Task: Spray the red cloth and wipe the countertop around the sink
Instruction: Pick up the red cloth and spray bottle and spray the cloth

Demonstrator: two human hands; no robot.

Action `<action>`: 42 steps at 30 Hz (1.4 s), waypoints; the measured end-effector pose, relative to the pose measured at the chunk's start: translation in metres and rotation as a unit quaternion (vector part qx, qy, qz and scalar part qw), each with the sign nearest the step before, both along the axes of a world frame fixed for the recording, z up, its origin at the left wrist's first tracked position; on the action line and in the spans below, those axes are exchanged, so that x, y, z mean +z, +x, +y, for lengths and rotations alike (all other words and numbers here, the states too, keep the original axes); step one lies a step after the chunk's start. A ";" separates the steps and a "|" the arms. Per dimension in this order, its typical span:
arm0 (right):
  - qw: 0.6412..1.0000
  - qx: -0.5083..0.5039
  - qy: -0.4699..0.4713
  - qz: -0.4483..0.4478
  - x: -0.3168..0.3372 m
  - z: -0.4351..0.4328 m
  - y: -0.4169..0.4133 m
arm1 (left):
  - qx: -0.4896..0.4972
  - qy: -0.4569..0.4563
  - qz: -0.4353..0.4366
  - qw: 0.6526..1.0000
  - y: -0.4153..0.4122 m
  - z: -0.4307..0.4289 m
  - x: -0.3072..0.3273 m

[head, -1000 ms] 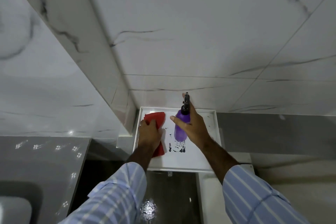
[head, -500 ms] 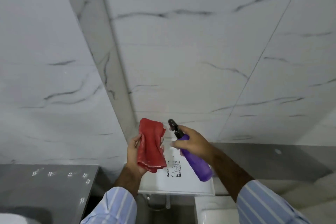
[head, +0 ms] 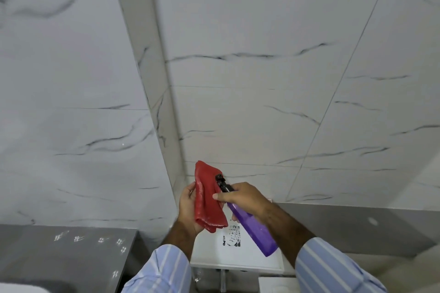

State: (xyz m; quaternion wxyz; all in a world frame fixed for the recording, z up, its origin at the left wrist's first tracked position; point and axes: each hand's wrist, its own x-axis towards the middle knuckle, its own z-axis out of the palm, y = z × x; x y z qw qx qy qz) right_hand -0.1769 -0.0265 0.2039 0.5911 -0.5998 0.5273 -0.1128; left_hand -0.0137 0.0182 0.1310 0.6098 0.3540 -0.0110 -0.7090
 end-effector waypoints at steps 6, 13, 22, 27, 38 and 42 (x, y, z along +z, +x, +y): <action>0.995 0.009 0.101 -0.011 -0.002 -0.003 -0.004 | 0.004 0.001 0.000 1.000 0.005 0.001 -0.009; 0.983 0.027 0.175 -0.040 -0.001 -0.009 -0.006 | 0.006 -0.007 0.014 1.000 0.006 -0.001 -0.013; 0.977 0.035 0.201 -0.066 -0.001 -0.012 -0.002 | 0.010 -0.004 0.014 1.000 0.006 0.000 -0.018; 0.978 0.039 0.197 -0.050 -0.005 -0.012 0.000 | 0.018 0.006 0.015 1.000 0.008 -0.001 -0.017; 0.990 -0.048 0.029 -0.127 -0.028 -0.013 0.006 | 0.021 0.012 0.045 0.999 0.013 0.005 -0.016; 0.982 -0.084 -0.049 -0.162 -0.054 -0.017 0.003 | 0.016 0.020 0.058 0.998 0.016 0.013 -0.024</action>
